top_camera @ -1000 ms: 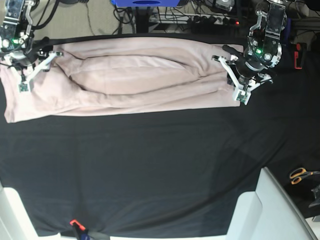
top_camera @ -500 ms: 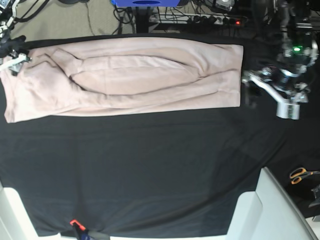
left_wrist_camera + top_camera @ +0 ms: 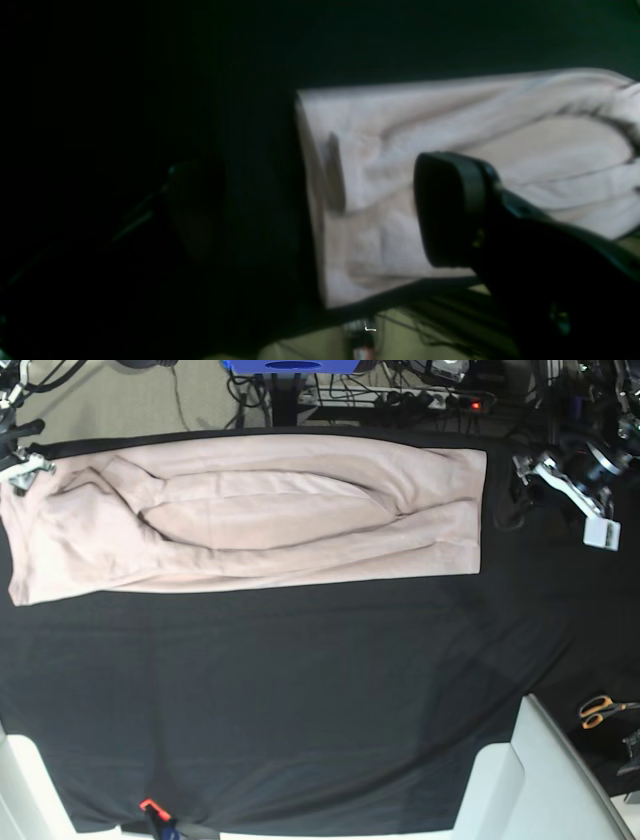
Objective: Fold the T-shirt properly
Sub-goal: 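Grasp the end of the pink strip with the left gripper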
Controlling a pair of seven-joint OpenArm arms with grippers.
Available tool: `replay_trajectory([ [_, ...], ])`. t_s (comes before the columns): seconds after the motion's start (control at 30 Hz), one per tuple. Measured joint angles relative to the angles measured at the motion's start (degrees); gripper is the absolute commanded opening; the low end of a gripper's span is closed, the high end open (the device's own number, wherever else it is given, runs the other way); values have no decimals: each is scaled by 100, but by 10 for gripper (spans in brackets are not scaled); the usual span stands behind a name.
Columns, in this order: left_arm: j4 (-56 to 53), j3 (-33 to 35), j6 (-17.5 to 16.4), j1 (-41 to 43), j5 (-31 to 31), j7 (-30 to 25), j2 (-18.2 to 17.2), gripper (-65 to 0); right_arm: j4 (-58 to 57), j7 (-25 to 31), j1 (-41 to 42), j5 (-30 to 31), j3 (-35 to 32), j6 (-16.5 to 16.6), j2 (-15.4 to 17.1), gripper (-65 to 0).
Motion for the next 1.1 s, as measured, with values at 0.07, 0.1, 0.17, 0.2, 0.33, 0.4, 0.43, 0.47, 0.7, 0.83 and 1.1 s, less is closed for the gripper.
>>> replay_trajectory([
  [0.07, -608, -9, 0, -221, 0, -37, 7, -72, -2, 17, 7, 2, 15, 435, 11, -252],
  [0.1, -911, -13, 4, -337, -28, -39, 4, -72, -4, 39, 11, 11, 17, 627, 13, -252],
  [0.17, -1342, -13, 13, -507, 7, -20, 7, -72, -4, 42, 15, -7, 17, 896, 11, -252],
  [0.2, -1506, -11, 13, -570, 2, -17, 7, -72, -7, 39, 15, -9, 17, 968, -2, -252],
  [0.33, -1751, -15, 17, -780, 11, -39, 136, -72, -17, 39, 15, -11, 33, 986, -7, -254],
  [0.4, -1744, 57, 20, -826, 15, -66, 273, -72, -153, 52, 20, 0, 33, 1029, -11, -254],
  [0.43, -1744, 221, 24, -826, 2, -72, 284, -72, -247, 42, 17, -9, 28, 1040, -22, -254],
  [0.47, -1744, 385, 15, -835, -4, -35, 286, -72, -310, 35, 15, -26, 31, 1032, -37, -254],
  [0.7, -1788, 717, 15, -907, 0, -81, 356, -76, -601, 267, 13, -26, 33, 1029, -24, -254],
  [0.83, -1961, 723, -13, -1043, 39, -85, 415, -81, -601, 323, -17, -24, 28, 1045, -24, -254],
  [1.1, -2555, 1231, -98, -1381, 269, -369, 389, -428, -601, 348, -48, -26, 33, 1032, -22, -254],
])
